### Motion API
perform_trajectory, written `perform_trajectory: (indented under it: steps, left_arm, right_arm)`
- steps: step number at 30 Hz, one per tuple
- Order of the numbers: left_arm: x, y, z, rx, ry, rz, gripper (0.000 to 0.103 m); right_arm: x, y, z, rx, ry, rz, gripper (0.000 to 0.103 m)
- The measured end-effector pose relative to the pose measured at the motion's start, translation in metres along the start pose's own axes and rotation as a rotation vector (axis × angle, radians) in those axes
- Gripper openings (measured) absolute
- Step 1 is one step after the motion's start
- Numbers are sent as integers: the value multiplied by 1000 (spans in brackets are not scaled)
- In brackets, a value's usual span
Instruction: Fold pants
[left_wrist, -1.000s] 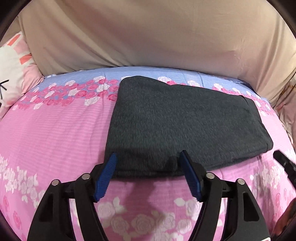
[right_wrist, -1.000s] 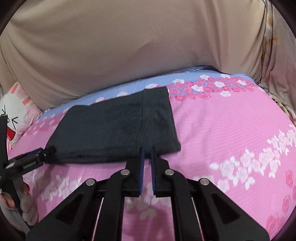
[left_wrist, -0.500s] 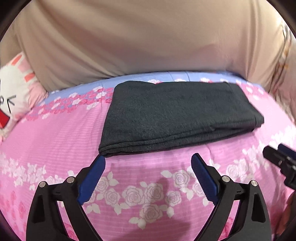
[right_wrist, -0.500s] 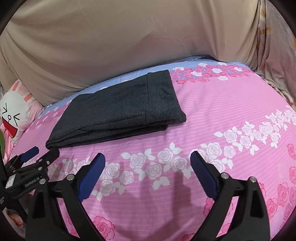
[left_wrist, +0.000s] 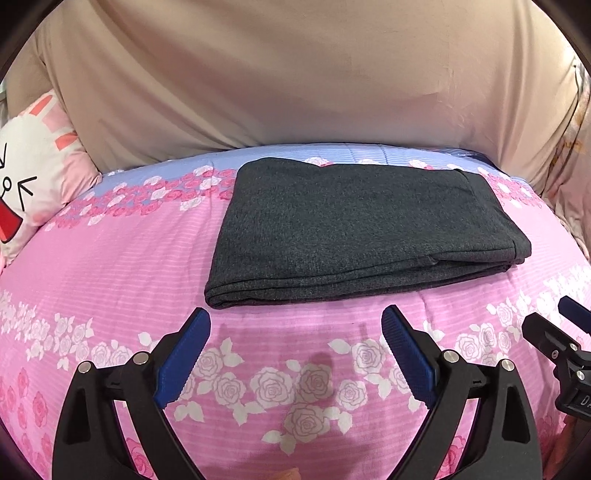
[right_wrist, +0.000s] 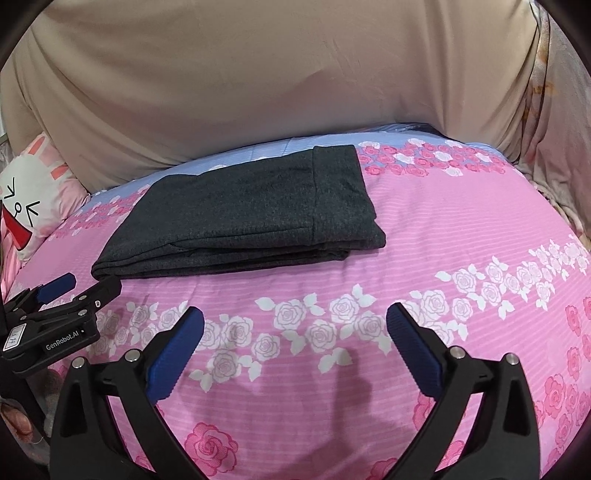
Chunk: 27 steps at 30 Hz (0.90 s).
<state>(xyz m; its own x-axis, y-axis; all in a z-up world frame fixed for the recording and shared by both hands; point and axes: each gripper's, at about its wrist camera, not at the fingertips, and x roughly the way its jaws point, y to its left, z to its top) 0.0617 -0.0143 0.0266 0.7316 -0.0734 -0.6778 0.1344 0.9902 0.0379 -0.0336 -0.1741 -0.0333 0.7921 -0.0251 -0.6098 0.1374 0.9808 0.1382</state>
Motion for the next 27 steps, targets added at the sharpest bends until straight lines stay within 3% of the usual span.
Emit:
perform_trajectory:
  steps: [4, 8, 13, 27]
  left_arm:
    - [1, 4, 1, -25, 9, -17, 92]
    - [-3, 6, 0, -43, -27, 40, 92]
    - [-5, 12, 0, -65, -35, 34, 91]
    - [-8, 7, -1, -28, -49, 26, 91]
  right_arm:
    - [0, 0, 0, 0, -1, 0, 97]
    - [1, 0, -1, 4, 2, -1, 97]
    - [2, -1, -1, 5, 6, -1, 97]
    - [2, -3, -2, 11, 7, -2, 97]
